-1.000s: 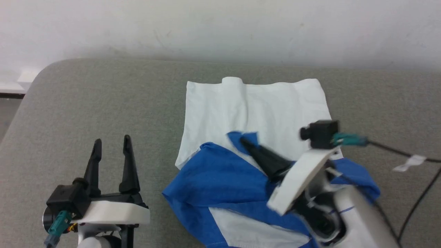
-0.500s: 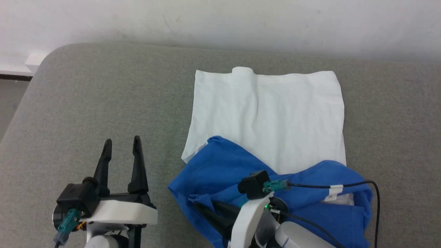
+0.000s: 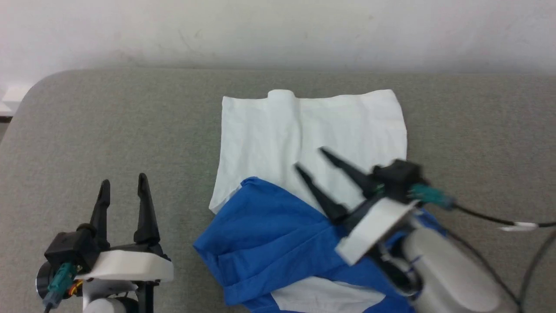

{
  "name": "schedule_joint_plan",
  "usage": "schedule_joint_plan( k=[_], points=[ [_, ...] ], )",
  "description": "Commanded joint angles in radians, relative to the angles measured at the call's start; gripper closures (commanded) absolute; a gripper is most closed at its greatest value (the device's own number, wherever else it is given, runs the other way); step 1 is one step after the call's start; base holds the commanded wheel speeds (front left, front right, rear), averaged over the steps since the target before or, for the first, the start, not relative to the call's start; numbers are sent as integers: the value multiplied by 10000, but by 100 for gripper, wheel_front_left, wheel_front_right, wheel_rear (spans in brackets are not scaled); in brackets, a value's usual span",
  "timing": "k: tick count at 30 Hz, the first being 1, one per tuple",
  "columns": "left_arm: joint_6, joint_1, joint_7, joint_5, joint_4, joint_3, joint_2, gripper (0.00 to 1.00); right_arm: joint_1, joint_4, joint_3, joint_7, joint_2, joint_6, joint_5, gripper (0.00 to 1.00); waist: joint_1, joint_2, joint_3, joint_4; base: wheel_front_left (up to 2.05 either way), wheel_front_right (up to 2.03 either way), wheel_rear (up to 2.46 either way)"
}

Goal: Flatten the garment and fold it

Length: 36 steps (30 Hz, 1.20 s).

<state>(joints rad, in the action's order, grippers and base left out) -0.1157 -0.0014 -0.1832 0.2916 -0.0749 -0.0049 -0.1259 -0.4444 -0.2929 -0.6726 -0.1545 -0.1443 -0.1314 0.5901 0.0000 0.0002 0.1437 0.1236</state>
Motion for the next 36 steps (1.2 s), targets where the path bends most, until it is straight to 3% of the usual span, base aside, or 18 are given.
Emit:
schedule_joint_plan(
  k=[1,10,17,27,36],
  points=[
    [-54,41,122,-37,-93,87,-161,0,473,399,1008,19,-310,7,-632,0,0,-2,-133,-324,0,0,0],
    [16,-972,940,37,-59,385,-893,0,2278,3124,5430,1246,-449,7,-2591,0,0,-2,540,-1155,0,0,0],
    [648,-3042,2193,548,684,301,-1545,0,2919,4891,7083,1915,-113,7,-2915,0,0,-2,1594,-1711,0,0,0],
    [1645,-7112,5889,1439,3624,-381,-2453,0,2842,5708,7183,1972,289,7,-2996,0,0,-2,3174,-2617,0,0,0],
    [1845,-8826,8793,1789,6169,-752,-3131,0,2531,5207,6662,1693,344,7,-3129,0,0,-2,3952,-3195,0,0,0]
  ],
)
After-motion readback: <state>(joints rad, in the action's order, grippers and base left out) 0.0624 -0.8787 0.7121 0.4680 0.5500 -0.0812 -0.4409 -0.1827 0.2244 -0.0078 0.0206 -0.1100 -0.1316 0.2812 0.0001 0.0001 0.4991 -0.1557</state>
